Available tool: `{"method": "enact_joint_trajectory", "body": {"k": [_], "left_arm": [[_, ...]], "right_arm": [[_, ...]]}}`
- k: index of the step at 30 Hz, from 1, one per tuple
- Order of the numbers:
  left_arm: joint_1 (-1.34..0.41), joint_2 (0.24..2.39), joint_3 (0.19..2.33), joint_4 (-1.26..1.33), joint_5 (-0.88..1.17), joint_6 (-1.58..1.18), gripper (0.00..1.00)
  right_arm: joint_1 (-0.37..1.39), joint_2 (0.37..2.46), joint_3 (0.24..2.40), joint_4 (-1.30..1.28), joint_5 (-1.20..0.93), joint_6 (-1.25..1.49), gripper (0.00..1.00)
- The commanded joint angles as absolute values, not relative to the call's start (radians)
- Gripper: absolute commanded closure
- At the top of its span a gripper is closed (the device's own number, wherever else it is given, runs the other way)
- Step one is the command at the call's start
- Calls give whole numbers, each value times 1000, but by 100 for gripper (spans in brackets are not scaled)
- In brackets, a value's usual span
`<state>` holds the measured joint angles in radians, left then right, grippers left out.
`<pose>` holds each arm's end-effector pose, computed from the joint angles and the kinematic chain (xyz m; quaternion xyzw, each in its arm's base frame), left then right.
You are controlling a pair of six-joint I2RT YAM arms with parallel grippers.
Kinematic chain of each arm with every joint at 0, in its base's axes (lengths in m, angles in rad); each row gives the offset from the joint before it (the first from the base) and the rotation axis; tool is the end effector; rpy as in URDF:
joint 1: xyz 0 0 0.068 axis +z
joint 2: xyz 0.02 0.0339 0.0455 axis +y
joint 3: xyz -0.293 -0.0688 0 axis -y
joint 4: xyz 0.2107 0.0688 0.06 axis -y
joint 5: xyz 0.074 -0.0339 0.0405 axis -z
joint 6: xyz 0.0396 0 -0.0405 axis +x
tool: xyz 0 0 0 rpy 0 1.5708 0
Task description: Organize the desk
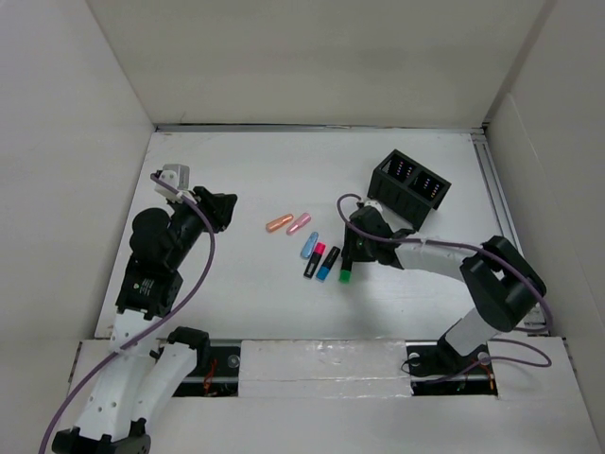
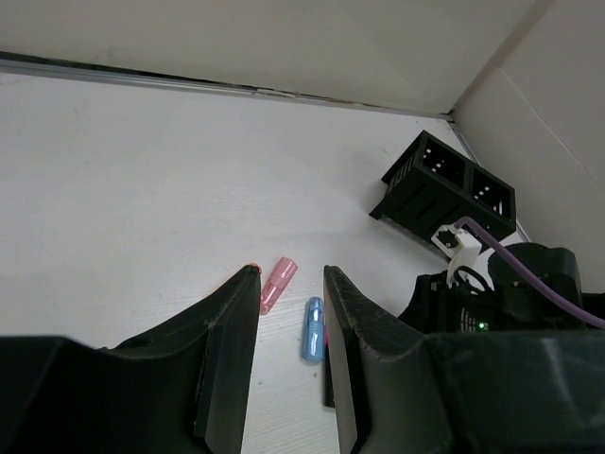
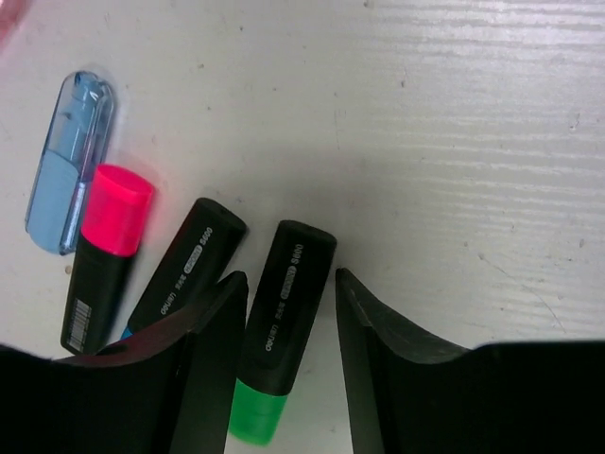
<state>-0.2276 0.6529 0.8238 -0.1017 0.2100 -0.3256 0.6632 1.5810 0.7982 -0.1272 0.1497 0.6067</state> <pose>0.0928 -0.0300 0.3942 0.0433 0.6814 -0.2673 0.6800 0.2275 0.1703 0.2111 -0.0024 0.9436 0.1349 0.3024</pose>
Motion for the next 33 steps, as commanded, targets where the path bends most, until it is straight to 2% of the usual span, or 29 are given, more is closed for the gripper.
{"method": "enact_joint_trajectory", "body": {"k": [1,4,7,9,12,17,19,21,23,26,29,30,33], "left_arm": [[-224,634,824,-57,229,-316,70],[-224,635,824,-58,233,-316,70],[-224,626,824,-52,233,-313,71],[-224,621,821,-54,227,-313,70],[-224,615,821,-49,232,-311,71],[-224,606,821,-54,225,-310,70],[-224,604,821,-48,225,-310,70],[-224,610,821,-51,227,-310,70],[-224,615,821,-52,233,-310,70],[-224,620,822,-49,229,-310,70],[-224,617,821,-52,230,-311,70],[-224,614,821,-48,230,-313,70],[-224,614,819,-48,229,-313,70]], "right_arm": [[653,1608,819,-81,164,615,52],[653,1618,825,-81,186,608,56],[675,1643,877,-138,262,582,50],[684,1664,905,-176,308,548,41],[693,1680,920,-202,339,535,42],[724,1697,919,-224,370,538,54],[733,1692,911,-239,393,548,63],[742,1690,905,-238,387,551,62],[753,1706,919,-253,379,543,54],[771,1721,934,-285,384,552,51],[782,1710,919,-285,379,564,43],[793,1694,899,-284,380,574,43],[793,1669,861,-265,364,598,54]]}}
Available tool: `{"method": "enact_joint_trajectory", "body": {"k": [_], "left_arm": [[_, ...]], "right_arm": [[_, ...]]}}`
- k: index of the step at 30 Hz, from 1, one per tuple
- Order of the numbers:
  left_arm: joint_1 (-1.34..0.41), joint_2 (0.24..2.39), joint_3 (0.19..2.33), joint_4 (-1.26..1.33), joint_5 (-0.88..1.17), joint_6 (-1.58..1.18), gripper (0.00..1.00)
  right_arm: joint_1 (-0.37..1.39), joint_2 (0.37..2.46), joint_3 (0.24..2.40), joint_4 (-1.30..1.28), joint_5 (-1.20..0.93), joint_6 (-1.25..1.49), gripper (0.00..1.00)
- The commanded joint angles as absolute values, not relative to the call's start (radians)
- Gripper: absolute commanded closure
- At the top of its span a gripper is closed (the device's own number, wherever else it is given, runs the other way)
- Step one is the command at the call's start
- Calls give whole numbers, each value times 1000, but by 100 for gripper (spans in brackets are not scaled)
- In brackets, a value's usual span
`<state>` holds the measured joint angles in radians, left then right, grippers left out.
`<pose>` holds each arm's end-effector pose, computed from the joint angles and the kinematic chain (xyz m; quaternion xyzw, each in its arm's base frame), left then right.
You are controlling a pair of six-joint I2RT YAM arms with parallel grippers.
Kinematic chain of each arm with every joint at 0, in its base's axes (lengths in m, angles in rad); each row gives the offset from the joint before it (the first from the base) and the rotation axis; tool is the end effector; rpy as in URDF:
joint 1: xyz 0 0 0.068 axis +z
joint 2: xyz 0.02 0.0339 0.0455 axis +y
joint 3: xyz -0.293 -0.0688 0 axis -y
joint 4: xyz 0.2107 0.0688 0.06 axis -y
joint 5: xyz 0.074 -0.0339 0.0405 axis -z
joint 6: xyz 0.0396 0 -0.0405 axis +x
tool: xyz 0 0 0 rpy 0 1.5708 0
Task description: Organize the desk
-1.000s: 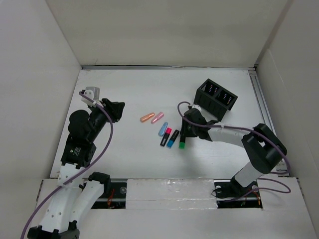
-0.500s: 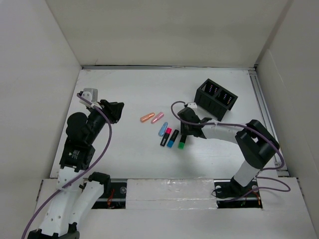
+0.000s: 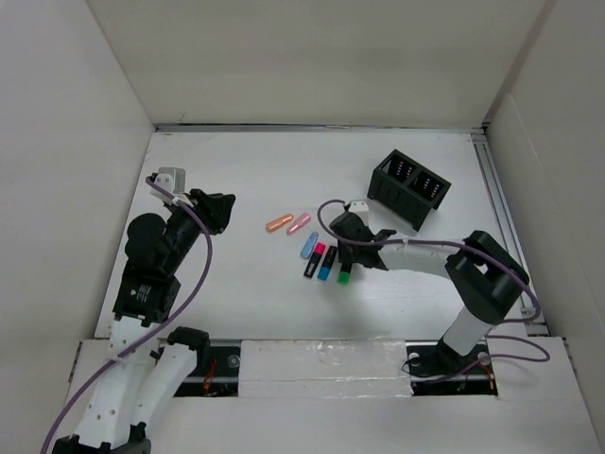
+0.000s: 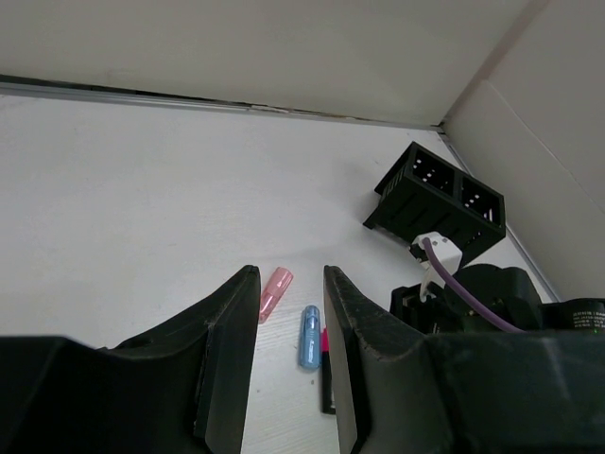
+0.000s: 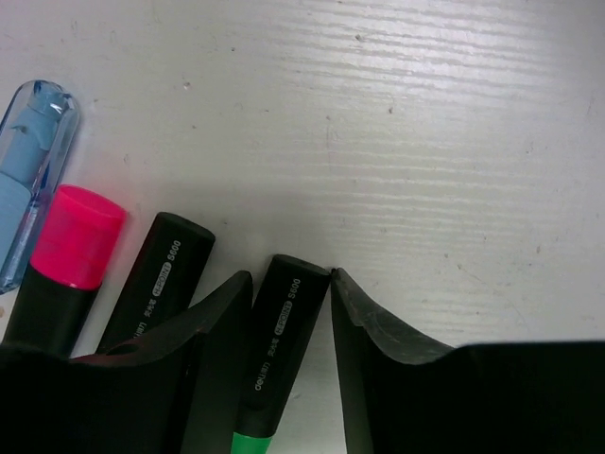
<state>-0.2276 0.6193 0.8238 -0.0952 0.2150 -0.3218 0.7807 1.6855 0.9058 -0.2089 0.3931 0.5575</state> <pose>0.0834 -0.0280 0.3974 0.0486 0.6666 -0.2698 0.6932 0.2283 0.2048 0.2067 -0.0489 0.9399 0.0279 0.3368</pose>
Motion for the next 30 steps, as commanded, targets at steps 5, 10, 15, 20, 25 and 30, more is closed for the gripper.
{"method": "enact_joint_trajectory", "body": {"k": [5,10,15,20,25,30], "left_arm": [[-224,614,821,-44,232,-311,70],[-224,612,819,-43,226,-311,69],[-224,609,819,-45,225,-311,69],[-224,621,819,-46,232,-310,69],[-224,624,821,-49,232,-310,69],[-224,618,819,-55,219,-311,69]], "right_arm": [[793,1686,850,-230,351,603,65],[813,1692,870,-235,368,601,62],[813,1655,853,-207,367,589,98],[795,1501,851,-137,380,560,100],[718,1296,945,-28,463,462,100],[574,1295,1060,74,544,400,100]]}}
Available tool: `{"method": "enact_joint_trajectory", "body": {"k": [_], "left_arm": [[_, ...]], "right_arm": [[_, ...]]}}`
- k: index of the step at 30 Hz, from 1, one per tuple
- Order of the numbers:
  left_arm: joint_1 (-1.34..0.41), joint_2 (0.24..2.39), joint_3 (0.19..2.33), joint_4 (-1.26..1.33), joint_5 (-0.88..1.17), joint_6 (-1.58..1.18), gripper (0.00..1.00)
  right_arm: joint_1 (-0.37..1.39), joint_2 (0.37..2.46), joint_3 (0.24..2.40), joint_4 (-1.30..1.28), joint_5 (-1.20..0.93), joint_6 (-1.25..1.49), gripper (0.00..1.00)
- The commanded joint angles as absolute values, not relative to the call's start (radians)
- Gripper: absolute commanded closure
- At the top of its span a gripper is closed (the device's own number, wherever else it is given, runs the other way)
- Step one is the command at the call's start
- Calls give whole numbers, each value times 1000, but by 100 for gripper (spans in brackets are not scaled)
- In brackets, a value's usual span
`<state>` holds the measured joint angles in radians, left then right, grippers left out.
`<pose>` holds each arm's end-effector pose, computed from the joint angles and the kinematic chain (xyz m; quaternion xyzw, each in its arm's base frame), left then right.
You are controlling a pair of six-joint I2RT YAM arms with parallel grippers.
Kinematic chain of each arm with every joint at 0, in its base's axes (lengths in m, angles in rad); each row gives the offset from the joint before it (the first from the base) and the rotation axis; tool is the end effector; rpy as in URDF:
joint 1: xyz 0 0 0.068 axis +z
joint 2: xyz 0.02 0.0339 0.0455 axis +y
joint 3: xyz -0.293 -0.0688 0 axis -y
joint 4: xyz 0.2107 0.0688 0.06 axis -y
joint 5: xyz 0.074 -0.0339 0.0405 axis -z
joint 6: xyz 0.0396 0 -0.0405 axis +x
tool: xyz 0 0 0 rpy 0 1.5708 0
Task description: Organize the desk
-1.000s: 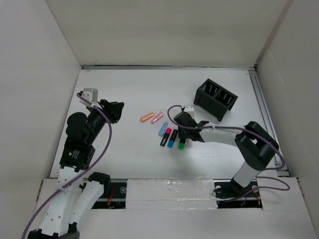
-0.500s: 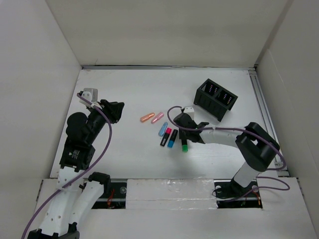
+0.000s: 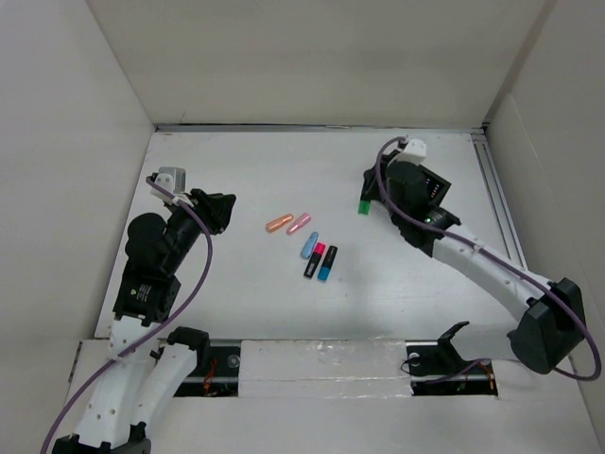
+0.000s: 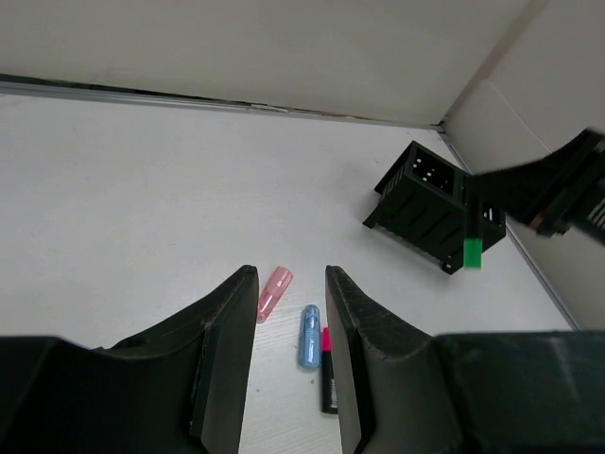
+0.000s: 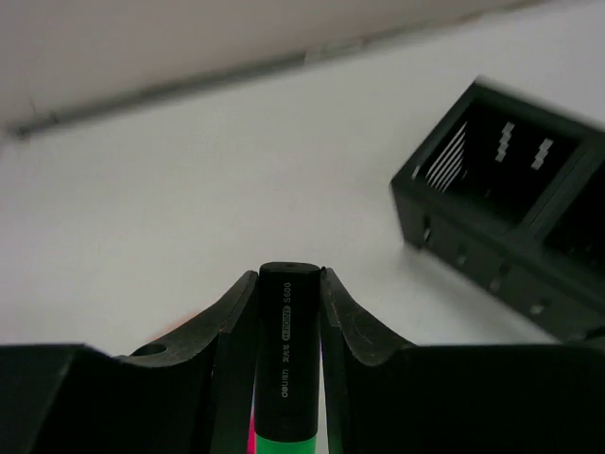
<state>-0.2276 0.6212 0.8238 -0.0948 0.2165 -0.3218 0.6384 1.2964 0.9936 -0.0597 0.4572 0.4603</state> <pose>0.0839 -0.0282 0.3973 0.0490 0.6671 -0.2701 0.6925 0.2208 0.1421 0.3511 0.0569 0.8098 0.1298 0.5693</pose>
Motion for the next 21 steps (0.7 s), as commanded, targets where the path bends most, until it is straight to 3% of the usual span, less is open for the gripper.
{"method": "enact_joint_trajectory", "body": {"k": [1,8,11,21], "left_arm": [[-224,612,819,-52,221,-310,69],[-224,600,815,-48,227,-310,69],[-224,592,815,-49,221,-311,69],[-224,597,815,-43,230,-310,69]], "right_arm": [[551,1301,1074,99,560,402,100],[371,1410,1097,301,820,356,100],[278,1472,1120,304,815,379,100],[200,1520,1085,279,965,400,100]]}}
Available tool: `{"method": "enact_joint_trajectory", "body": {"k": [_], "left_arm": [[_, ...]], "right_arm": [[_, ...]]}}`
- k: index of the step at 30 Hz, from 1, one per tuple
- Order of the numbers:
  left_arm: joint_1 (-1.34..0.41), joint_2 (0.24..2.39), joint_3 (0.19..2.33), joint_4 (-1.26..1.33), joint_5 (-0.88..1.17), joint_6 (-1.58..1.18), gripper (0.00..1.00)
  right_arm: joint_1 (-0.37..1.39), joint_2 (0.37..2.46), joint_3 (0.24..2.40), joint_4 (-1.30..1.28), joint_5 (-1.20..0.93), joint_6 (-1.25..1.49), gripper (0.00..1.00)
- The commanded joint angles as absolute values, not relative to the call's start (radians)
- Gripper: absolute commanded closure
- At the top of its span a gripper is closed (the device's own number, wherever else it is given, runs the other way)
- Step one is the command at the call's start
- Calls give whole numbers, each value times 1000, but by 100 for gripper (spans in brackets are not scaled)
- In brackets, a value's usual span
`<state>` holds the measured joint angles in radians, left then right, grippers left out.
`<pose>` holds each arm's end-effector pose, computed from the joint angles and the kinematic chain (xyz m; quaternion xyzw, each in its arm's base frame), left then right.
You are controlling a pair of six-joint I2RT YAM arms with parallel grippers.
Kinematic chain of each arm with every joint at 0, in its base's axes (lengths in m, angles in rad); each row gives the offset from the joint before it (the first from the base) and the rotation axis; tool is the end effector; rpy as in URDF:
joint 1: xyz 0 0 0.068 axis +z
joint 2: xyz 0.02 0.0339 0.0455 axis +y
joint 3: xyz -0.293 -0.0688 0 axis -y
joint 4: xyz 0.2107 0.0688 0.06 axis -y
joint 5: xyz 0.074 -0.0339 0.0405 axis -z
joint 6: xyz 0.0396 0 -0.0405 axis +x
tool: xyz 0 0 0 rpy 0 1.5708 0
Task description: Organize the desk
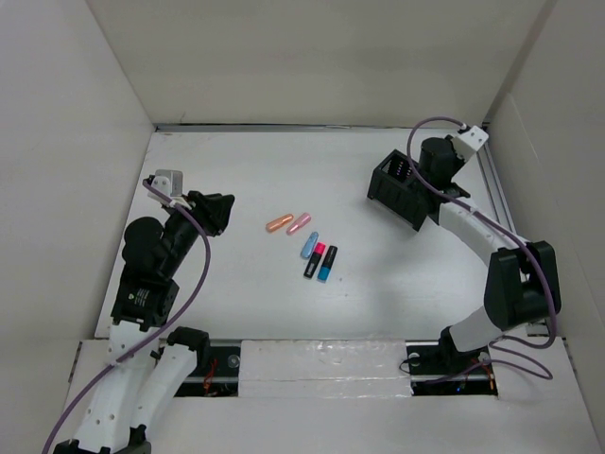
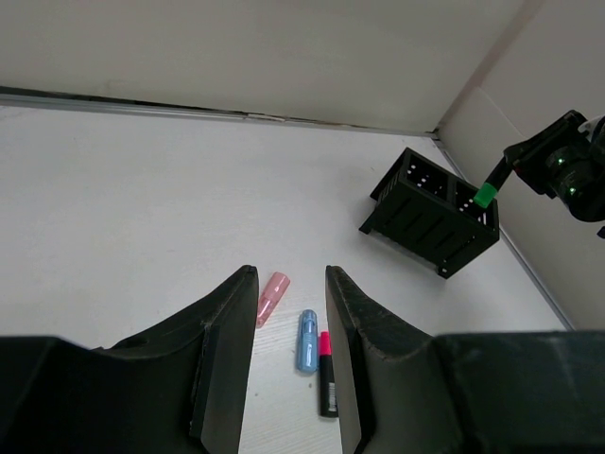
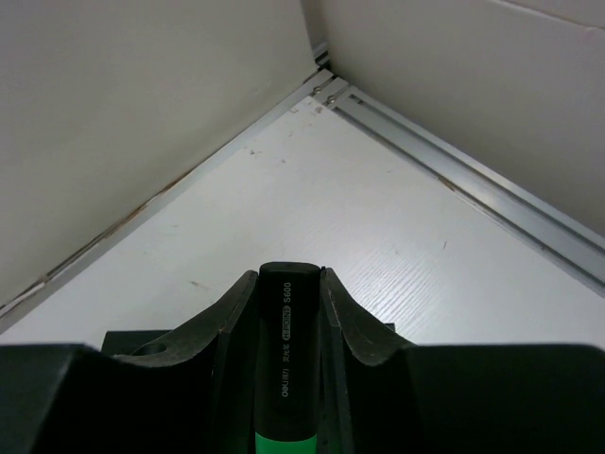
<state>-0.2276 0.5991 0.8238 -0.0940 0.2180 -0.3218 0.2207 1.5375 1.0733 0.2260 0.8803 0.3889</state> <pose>0.0777 -0.0268 0.3988 0.0508 0.6586 -0.2718 0.6998 0.3208 0.0407 0.3422 0.3222 0.6866 -0.1517 0.6339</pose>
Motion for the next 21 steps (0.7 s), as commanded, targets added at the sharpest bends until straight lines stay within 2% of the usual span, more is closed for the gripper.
{"method": "enact_joint_trajectory", "body": {"k": [1,12,21], "left_arm": [[-224,603,816,-44,232,-310,69],[-224,601,815,-44,226,-310,69],[-224,609,815,-49,236,-308,69]], "right_arm": [[199,1517,1074,294,959,402,100],[219,1580,1114,236,1002,393,100],[239,1542,1132,327,971,336,100]]}}
